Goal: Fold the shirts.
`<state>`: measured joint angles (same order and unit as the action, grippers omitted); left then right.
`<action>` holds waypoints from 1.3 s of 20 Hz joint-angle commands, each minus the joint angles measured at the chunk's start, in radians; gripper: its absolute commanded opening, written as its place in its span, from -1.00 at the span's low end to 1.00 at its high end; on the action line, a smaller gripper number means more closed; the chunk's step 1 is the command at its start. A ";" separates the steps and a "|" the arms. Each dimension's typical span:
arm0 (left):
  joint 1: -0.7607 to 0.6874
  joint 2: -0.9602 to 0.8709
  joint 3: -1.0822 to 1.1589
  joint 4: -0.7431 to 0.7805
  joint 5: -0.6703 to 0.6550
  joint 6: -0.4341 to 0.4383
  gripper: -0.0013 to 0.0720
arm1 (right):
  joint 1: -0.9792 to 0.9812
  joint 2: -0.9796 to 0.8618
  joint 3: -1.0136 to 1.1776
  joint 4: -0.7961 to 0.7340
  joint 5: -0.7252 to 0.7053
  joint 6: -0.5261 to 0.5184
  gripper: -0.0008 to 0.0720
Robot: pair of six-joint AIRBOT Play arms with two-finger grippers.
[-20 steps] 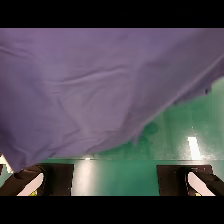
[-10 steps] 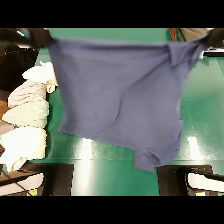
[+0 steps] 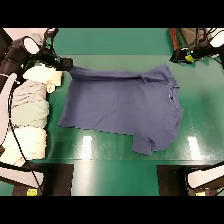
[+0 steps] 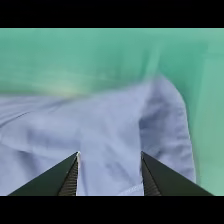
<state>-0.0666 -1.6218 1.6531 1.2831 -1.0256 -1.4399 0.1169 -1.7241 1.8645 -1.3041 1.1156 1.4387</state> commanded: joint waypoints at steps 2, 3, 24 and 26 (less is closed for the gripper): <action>0.042 -0.016 0.059 0.019 -0.130 -0.002 0.57 | -0.023 -0.008 0.076 0.033 0.070 0.019 0.25; 0.063 -0.015 0.084 0.018 -0.182 -0.002 0.57 | -0.031 0.007 0.079 0.035 0.121 0.018 0.25; 0.248 0.426 -0.853 -0.141 -0.175 0.143 0.52 | -0.096 0.586 -0.744 0.075 0.367 -0.052 0.19; 0.248 0.426 -0.875 -0.153 -0.146 0.143 0.52 | -0.096 0.630 -0.789 0.075 0.358 -0.052 0.19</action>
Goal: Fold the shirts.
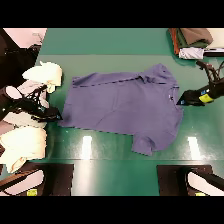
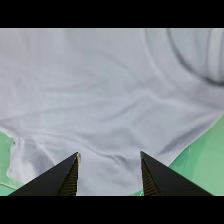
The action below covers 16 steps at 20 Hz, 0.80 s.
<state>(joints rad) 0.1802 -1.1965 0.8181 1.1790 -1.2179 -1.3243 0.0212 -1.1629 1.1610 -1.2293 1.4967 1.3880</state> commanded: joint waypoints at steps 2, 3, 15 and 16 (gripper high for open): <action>0.001 0.001 -0.068 -0.050 0.062 0.026 0.52 | 0.000 0.103 -0.116 0.000 -0.032 0.000 0.19; 0.001 0.001 -0.078 -0.055 0.065 0.026 0.52 | 0.000 0.117 -0.125 0.000 -0.032 0.000 0.19; 0.001 0.038 -0.095 -0.103 0.108 0.024 -0.91 | -0.062 0.132 -0.215 -0.001 0.002 0.054 0.19; 0.001 0.063 -0.095 -0.103 0.114 0.025 -0.91 | -0.104 0.132 -0.266 -0.001 0.010 0.055 0.19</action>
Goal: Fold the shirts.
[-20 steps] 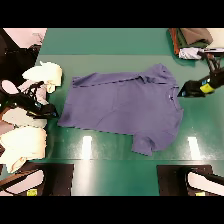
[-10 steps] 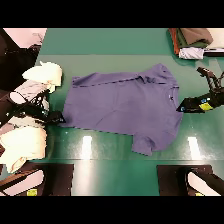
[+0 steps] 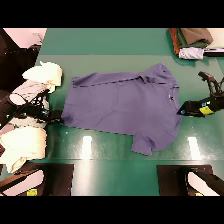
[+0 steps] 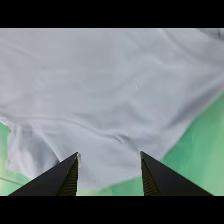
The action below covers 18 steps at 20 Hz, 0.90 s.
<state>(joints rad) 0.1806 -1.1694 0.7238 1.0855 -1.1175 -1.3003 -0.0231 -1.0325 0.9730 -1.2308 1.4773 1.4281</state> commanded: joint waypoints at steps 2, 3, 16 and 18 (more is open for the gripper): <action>0.001 0.082 -0.001 -0.010 0.026 0.010 -0.91 | -0.156 0.014 -0.186 0.002 0.022 0.015 0.21; 0.001 0.095 -0.001 -0.010 0.029 0.010 -0.91 | -0.200 0.019 -0.236 0.007 0.018 0.015 0.21; 0.001 0.100 0.001 -0.023 0.018 0.010 -0.91 | -0.095 0.022 -0.447 0.127 -0.200 0.002 0.01; 0.001 0.100 0.001 -0.023 0.005 0.010 -0.91 | -0.087 0.022 -0.447 0.128 -0.204 0.002 -0.52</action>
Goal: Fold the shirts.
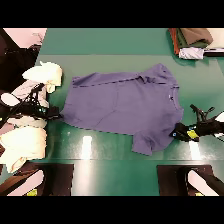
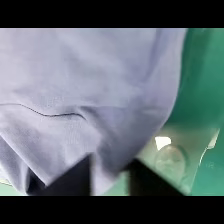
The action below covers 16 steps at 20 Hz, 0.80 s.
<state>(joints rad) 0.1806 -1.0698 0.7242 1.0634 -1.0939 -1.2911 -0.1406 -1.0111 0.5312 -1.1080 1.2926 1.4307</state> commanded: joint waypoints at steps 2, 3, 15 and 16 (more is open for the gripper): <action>0.001 0.001 0.001 -0.001 -0.032 0.000 -0.91 | 0.031 0.001 -0.005 0.006 -0.020 -0.001 -0.94; 0.001 0.005 0.002 -0.002 -0.033 -0.005 -0.91 | 0.031 0.001 0.002 0.006 -0.016 -0.003 -0.94; 0.001 0.174 1.009 -0.187 -0.086 -0.049 -0.91 | 0.031 0.175 1.128 0.008 -0.120 0.046 -0.94; 0.001 0.174 1.110 -0.190 -0.085 -0.061 -0.91 | 0.031 0.167 1.225 0.000 -0.119 0.046 -0.94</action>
<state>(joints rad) 0.1806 -0.9077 1.5455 0.9207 -1.1809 -1.3376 -0.1108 -0.8494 1.4658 -1.0943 1.2232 1.4696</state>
